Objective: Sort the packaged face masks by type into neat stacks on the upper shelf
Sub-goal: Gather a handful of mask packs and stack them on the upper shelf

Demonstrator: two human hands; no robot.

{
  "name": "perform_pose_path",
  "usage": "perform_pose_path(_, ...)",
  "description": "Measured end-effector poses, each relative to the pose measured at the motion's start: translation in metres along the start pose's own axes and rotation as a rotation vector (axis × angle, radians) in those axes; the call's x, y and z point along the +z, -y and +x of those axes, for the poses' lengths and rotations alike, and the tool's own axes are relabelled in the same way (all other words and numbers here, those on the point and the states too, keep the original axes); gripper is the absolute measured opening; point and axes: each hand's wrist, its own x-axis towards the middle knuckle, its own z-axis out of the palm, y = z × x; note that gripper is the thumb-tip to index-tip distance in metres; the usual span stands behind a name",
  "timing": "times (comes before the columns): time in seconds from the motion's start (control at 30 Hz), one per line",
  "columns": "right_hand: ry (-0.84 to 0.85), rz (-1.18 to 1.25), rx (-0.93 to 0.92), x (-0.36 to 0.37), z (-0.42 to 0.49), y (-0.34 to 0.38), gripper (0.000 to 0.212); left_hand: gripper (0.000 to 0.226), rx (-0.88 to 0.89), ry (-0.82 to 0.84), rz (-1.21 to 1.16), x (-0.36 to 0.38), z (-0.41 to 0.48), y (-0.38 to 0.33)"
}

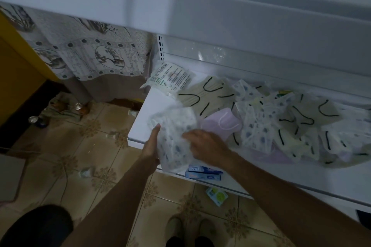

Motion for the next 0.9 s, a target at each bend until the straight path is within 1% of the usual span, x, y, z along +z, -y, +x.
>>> perform_pose_path(0.03,0.124,0.032,-0.019,0.005,-0.003,0.012,0.039,0.074,0.019,0.017,0.027,0.003,0.000,0.001)
perform_pose_path(0.07,0.218,0.078,-0.023,0.006,-0.005,0.023,0.044,0.067,0.044,-0.029,0.079,0.005,-0.003,0.001)
perform_pose_path(0.1,0.246,0.143,-0.010,0.008,-0.009,0.030,0.047,0.057,0.070,-0.109,0.145,0.007,-0.002,0.002)
perform_pose_path(0.13,0.227,0.220,0.022,0.010,-0.012,0.035,0.048,0.049,0.081,-0.171,0.195,0.005,-0.001,0.002)
perform_pose_path(0.17,0.181,0.272,0.063,0.007,-0.014,0.038,0.047,0.047,0.079,-0.193,0.195,0.001,0.000,0.003)
perform_pose_path(0.27,-0.077,0.255,0.228,0.002,-0.012,0.026,0.055,0.062,0.057,-0.087,0.118,-0.014,-0.003,0.003)
perform_pose_path(0.3,-0.142,0.247,0.300,-0.003,-0.010,0.020,0.058,0.063,0.055,-0.045,0.106,-0.019,-0.002,0.004)
perform_pose_path(0.33,-0.176,0.259,0.364,-0.009,-0.008,0.018,0.060,0.061,0.058,-0.011,0.094,-0.024,-0.006,0.005)
perform_pose_path(0.37,-0.168,0.314,0.403,-0.015,-0.007,0.018,0.061,0.059,0.066,0.030,0.079,-0.024,-0.017,0.002)
perform_pose_path(0.43,-0.102,0.457,0.428,-0.034,-0.006,0.024,0.058,0.048,0.077,0.121,0.010,-0.023,-0.043,-0.007)
perform_pose_path(0.47,-0.040,0.495,0.427,-0.043,-0.008,0.029,0.053,0.041,0.085,0.169,-0.025,-0.022,-0.054,-0.013)
perform_pose_path(0.53,0.068,0.429,0.383,-0.059,-0.013,0.040,0.048,0.035,0.122,0.215,-0.070,-0.022,-0.072,-0.023)
perform_pose_path(0.6,0.059,0.350,0.330,-0.073,-0.020,0.053,0.037,0.033,0.194,0.201,-0.073,-0.020,-0.094,-0.031)
perform_pose_path(0.63,0.047,0.358,0.308,-0.078,-0.024,0.059,0.026,0.029,0.226,0.192,-0.063,-0.019,-0.105,-0.032)
perform_pose_path(0.67,0.036,0.378,0.277,-0.083,-0.030,0.064,0.021,0.023,0.245,0.181,-0.042,-0.018,-0.117,-0.030)
perform_pose_path(0.7,0.034,0.391,0.249,-0.086,-0.037,0.071,0.025,0.018,0.258,0.172,-0.013,-0.017,-0.132,-0.027)
perform_pose_path(0.77,0.034,0.359,0.173,-0.091,-0.056,0.084,0.031,0.019,0.297,0.123,0.033,-0.017,-0.161,-0.015)
perform_pose_path(0.83,-0.003,0.288,0.104,-0.100,-0.081,0.095,0.032,0.025,0.342,0.018,0.060,-0.016,-0.190,-0.001)
perform_pose_path(0.9,-0.035,0.206,0.065,-0.115,-0.106,0.104,0.029,0.017,0.416,-0.075,0.090,-0.015,-0.222,0.009)
